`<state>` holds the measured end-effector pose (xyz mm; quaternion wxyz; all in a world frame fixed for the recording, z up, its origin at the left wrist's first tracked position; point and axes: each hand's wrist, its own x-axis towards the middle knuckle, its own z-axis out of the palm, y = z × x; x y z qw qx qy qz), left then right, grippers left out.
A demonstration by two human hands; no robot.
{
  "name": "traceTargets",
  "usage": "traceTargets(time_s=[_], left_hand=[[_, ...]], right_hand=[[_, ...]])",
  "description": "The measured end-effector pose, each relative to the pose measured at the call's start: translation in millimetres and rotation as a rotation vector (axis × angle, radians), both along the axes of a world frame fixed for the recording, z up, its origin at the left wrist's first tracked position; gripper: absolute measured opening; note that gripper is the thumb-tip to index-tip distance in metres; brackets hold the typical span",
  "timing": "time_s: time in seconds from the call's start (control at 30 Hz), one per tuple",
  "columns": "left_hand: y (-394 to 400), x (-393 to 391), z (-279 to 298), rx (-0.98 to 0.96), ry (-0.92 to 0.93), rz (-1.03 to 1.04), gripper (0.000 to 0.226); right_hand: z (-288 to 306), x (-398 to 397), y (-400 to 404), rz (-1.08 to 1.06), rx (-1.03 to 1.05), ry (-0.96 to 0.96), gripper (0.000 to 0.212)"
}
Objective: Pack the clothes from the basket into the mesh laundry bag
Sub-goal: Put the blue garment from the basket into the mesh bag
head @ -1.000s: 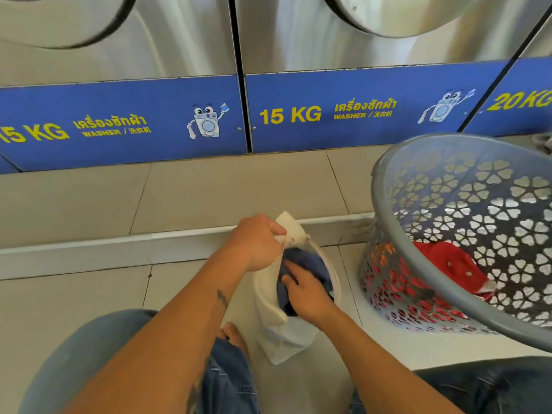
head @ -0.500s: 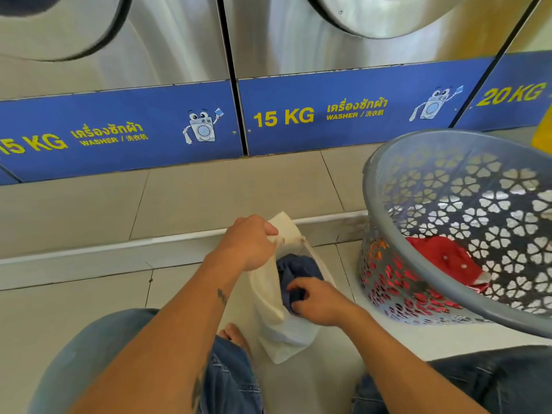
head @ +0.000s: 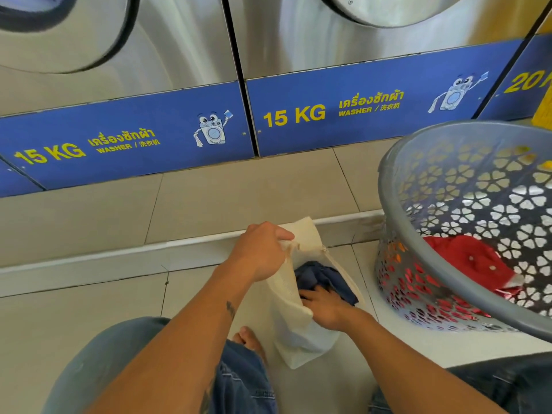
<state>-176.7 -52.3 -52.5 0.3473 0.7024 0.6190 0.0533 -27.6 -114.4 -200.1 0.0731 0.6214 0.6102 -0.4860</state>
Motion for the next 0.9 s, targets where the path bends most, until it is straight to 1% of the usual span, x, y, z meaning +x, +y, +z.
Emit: traceTargets(time_s=[0.07, 0.13, 0.2, 0.27, 0.33, 0.4, 0.47, 0.53, 0.67, 0.77, 0.83, 0.9], left_hand=[[1, 3, -1, 0.029, -0.030, -0.001, 0.043], [2, 6, 2, 0.035, -0.128, 0.038, 0.048], [0, 9, 7, 0.010, -0.239, 0.095, 0.048], [-5, 13, 11, -0.005, -0.353, 0.142, 0.046], [-12, 19, 18, -0.009, -0.463, 0.174, 0.041], [-18, 28, 28, -0.014, -0.571, 0.213, 0.041], [-22, 37, 39, -0.008, -0.676, 0.267, 0.046], [-26, 45, 50, 0.016, -0.741, 0.304, 0.046], [-33, 62, 58, 0.031, -0.793, 0.325, 0.041], [-33, 77, 48, 0.037, -0.759, 0.310, 0.045], [-32, 89, 39, 0.046, -0.726, 0.316, 0.047], [-31, 102, 33, 0.063, -0.673, 0.339, 0.048]], right_hand=[[17, 3, 5, -0.041, 0.009, 0.032, 0.050], [40, 6, 9, -0.058, 0.063, 0.077, 0.036], [65, 12, 7, -0.066, 0.158, 0.088, 0.032], [92, 21, 2, -0.081, 0.197, 0.108, 0.035], [123, 30, -3, -0.079, 0.226, 0.144, 0.044], [154, 40, -11, -0.082, 0.338, 0.144, 0.047], [179, 53, -20, -0.078, 0.469, 0.100, 0.043], [198, 70, -30, -0.073, 0.572, 0.054, 0.045], [218, 114, -42, -0.125, 0.777, -0.043, 0.051], [217, 153, -40, -0.192, 0.879, -0.115, 0.049], [211, 177, -36, -0.180, 0.861, -0.187, 0.050], [200, 197, -30, -0.161, 0.752, -0.270, 0.057]])
